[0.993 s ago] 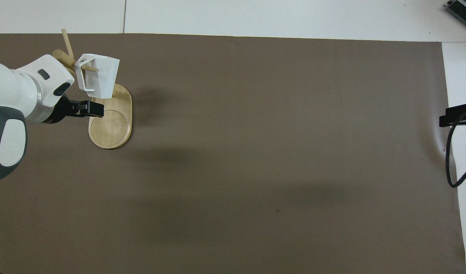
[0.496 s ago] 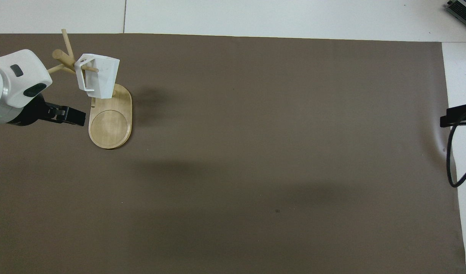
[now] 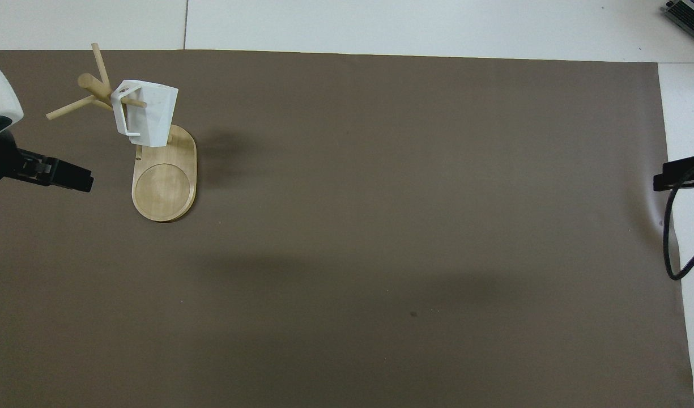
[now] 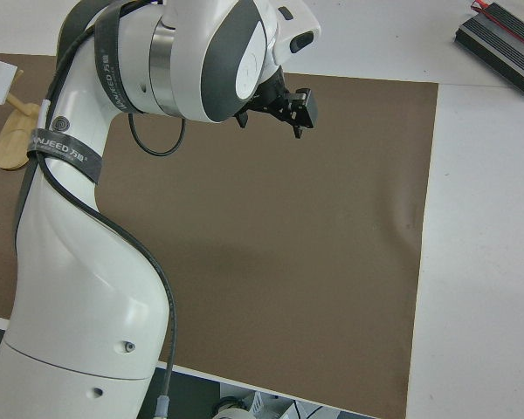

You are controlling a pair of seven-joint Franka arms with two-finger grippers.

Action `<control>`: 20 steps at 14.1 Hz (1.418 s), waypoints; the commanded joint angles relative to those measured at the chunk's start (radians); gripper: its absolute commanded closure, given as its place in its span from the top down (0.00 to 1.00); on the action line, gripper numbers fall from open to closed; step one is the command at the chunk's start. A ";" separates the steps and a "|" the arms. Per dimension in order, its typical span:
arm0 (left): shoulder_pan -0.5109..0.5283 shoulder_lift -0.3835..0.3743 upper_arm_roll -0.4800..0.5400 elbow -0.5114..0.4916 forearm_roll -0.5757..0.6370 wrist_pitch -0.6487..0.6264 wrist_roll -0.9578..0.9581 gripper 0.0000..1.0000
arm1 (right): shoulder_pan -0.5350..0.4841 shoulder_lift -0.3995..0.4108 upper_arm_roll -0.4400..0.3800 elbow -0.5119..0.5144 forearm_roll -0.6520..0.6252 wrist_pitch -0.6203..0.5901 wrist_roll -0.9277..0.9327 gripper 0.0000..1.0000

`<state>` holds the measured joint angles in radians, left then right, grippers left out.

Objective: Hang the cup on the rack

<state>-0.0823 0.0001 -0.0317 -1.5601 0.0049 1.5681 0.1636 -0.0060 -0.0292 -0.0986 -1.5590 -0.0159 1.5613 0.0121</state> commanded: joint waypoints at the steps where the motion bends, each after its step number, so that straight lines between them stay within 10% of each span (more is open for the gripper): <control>1: 0.012 -0.041 -0.005 0.005 -0.013 -0.046 0.050 1.00 | -0.002 -0.018 0.007 -0.021 0.005 -0.006 -0.015 1.00; 20: 0.070 -0.071 -0.008 -0.044 -0.039 -0.028 -0.059 1.00 | -0.003 -0.018 0.007 -0.021 0.005 -0.006 -0.015 1.00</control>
<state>-0.0221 -0.0511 -0.0320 -1.5819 -0.0253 1.5335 0.1182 -0.0049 -0.0292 -0.0947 -1.5614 -0.0158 1.5612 0.0121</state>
